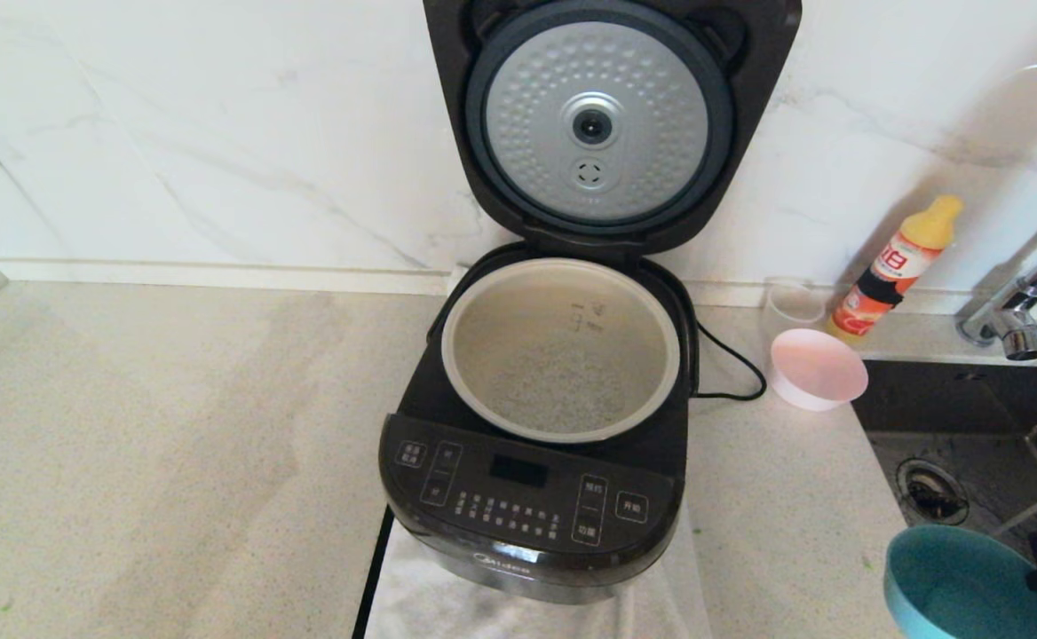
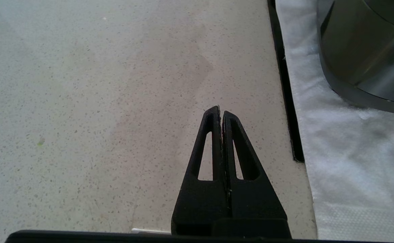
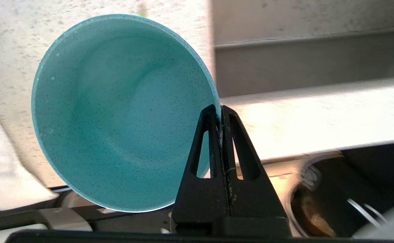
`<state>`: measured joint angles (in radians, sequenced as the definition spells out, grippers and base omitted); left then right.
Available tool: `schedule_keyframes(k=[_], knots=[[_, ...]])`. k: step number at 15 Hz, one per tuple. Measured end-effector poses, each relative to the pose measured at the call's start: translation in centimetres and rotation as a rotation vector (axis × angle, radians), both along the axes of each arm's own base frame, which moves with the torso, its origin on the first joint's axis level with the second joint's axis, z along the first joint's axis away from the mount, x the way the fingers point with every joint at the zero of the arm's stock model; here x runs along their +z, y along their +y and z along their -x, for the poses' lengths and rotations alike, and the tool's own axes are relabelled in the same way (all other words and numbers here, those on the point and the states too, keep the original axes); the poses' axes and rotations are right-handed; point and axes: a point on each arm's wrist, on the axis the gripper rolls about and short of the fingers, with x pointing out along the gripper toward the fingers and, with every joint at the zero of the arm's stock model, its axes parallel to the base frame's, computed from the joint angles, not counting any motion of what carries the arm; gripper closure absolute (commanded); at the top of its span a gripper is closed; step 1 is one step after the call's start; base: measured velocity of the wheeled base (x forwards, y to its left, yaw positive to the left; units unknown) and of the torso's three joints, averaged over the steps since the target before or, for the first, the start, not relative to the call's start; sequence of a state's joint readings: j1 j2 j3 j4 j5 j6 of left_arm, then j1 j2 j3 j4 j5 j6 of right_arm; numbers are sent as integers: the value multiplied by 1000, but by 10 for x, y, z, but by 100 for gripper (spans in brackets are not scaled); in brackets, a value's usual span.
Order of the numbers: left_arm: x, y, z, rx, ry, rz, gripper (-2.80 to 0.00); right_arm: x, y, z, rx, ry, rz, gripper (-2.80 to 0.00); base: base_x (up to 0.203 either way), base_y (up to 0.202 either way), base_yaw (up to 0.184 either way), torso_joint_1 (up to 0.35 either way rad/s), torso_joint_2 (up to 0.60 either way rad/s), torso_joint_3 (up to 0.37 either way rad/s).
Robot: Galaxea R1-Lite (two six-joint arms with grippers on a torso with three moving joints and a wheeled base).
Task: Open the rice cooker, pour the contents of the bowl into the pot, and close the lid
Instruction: Place the bowl on the table
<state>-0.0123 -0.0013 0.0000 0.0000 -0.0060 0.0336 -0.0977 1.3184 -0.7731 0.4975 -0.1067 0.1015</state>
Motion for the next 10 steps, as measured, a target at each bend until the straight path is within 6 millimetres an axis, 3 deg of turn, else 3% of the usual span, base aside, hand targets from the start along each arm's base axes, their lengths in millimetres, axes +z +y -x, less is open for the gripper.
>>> schedule_keyframes(k=[5, 10], knots=[[0, 0, 0, 0, 0, 0, 0, -32, 1, -29, 26, -56, -37, 0, 0, 0, 0, 0, 0, 0], [0, 0, 0, 0, 0, 0, 0, -40, 3, -57, 36, -221, -84, 0, 0, 0, 0, 0, 0, 0]])
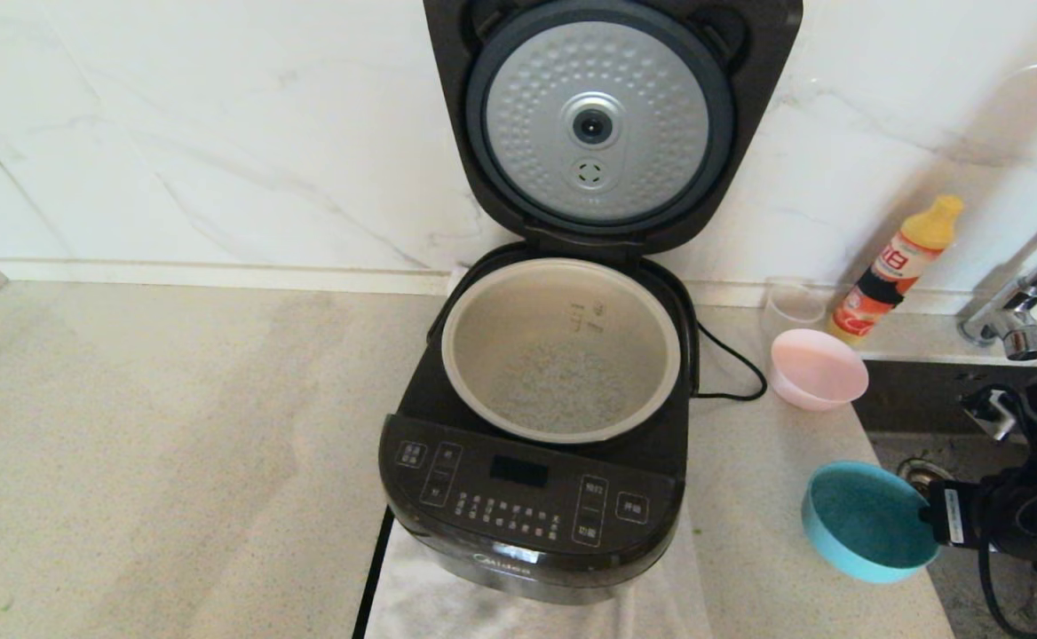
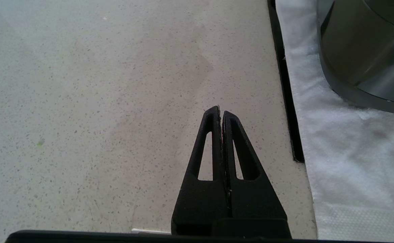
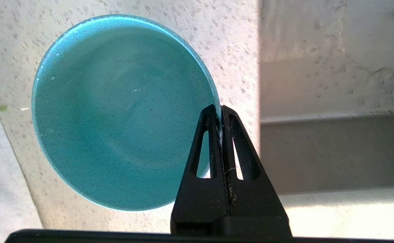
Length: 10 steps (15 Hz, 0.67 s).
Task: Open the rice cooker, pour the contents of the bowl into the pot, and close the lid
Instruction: Place the bowl on the table
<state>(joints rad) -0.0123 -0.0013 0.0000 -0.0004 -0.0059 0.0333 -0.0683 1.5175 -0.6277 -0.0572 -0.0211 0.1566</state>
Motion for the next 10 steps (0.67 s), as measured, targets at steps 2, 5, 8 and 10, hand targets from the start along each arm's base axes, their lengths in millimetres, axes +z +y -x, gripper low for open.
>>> schedule_keyframes(k=[2, 5, 8, 10], knots=[[0, 0, 0, 0, 0, 0, 0, -5, 0, -3, 5, 15, -7, 0, 0, 0, 0, 0, 0, 0], [0, 0, 0, 0, 0, 0, 0, -12, 0, -9, 6, 11, -7, 0, 0, 0, 0, 0, 0, 0], [0, 0, 0, 0, 0, 0, 0, -20, 0, -10, 4, 29, -12, -280, 0, 0, 0, 0, 0, 0], [0, 0, 0, 0, 0, 0, 0, -20, 1, -11, 0, 28, -19, -280, 0, 0, 0, 0, 0, 0]])
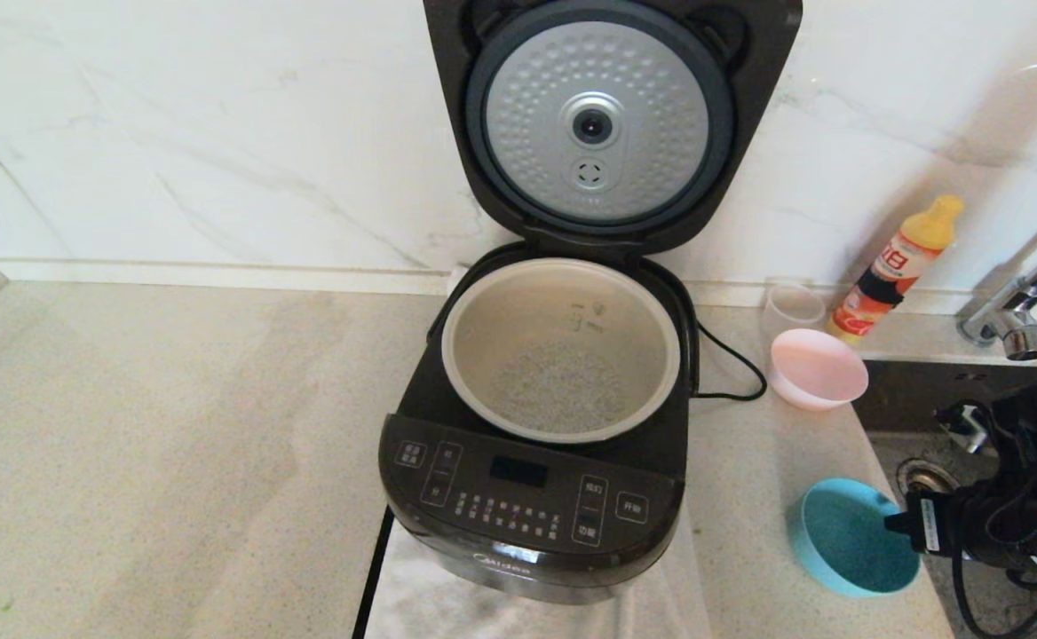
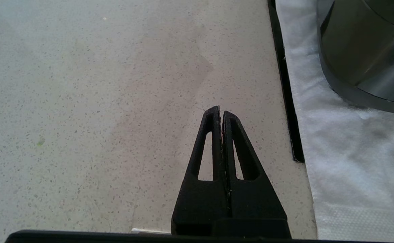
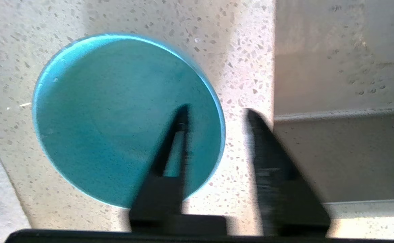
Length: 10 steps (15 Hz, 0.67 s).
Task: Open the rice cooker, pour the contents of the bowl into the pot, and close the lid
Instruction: Place the bowl on the table
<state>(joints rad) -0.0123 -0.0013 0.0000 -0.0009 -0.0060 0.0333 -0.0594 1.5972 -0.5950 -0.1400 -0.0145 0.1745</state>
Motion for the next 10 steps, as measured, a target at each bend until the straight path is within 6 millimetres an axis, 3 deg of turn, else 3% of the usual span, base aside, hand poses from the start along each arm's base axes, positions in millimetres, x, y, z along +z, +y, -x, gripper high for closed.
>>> schedule_keyframes(k=[6, 10], knots=[[0, 0, 0, 0, 0, 0, 0, 2, 3, -5, 18, 2, 17, -280, 0, 0, 0, 0, 0, 0], [0, 0, 0, 0, 0, 0, 0, -7, 8, -10, 43, 46, 22, -280, 0, 0, 0, 0, 0, 0]])
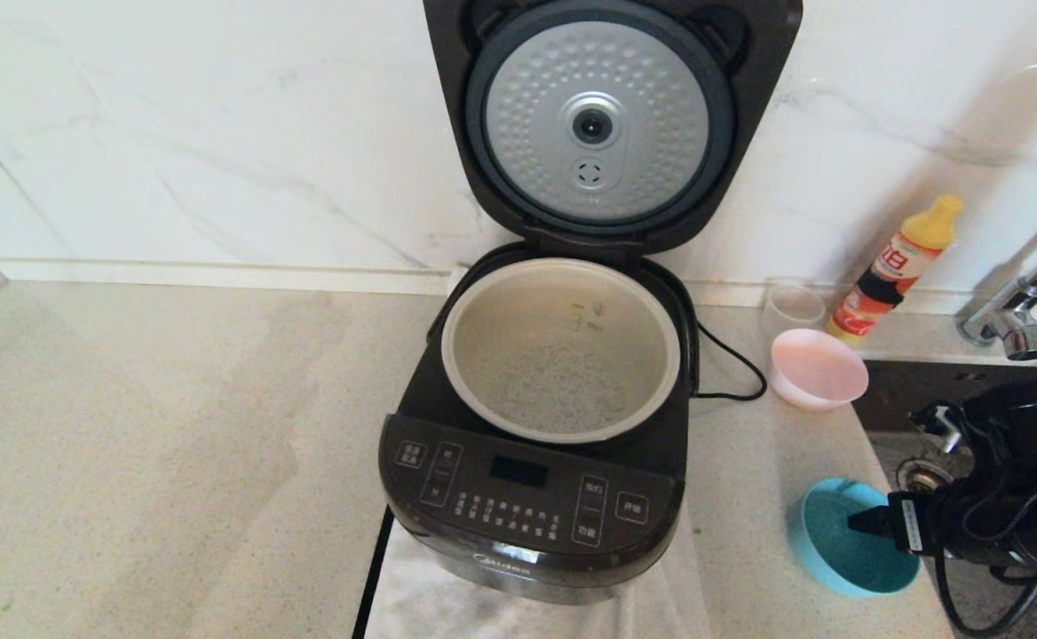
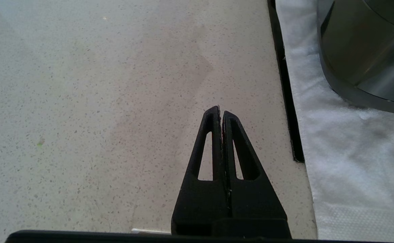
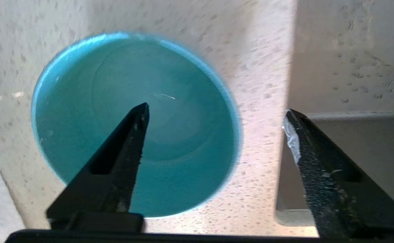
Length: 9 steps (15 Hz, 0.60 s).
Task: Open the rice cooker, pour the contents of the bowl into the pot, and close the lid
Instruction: Place the bowl on the table, then pick up the bowl on the table
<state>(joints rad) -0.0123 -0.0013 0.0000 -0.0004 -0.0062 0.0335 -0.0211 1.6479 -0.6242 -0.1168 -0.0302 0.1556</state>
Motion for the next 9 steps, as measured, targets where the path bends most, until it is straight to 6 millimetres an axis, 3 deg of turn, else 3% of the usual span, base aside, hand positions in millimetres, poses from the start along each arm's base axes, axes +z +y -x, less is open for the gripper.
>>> schedule_keyframes(k=[3, 4, 9], knots=[[0, 0, 0, 0, 0, 0, 0, -8, 1, -1, 14, 36, 7, -280, 0, 0, 0, 0, 0, 0], [0, 0, 0, 0, 0, 0, 0, -10, 1, -1, 14, 42, 7, 0, 0, 0, 0, 0, 0, 0], [0, 0, 0, 0, 0, 0, 0, -12, 1, -2, 9, 53, 4, 0, 0, 0, 0, 0, 0, 0]])
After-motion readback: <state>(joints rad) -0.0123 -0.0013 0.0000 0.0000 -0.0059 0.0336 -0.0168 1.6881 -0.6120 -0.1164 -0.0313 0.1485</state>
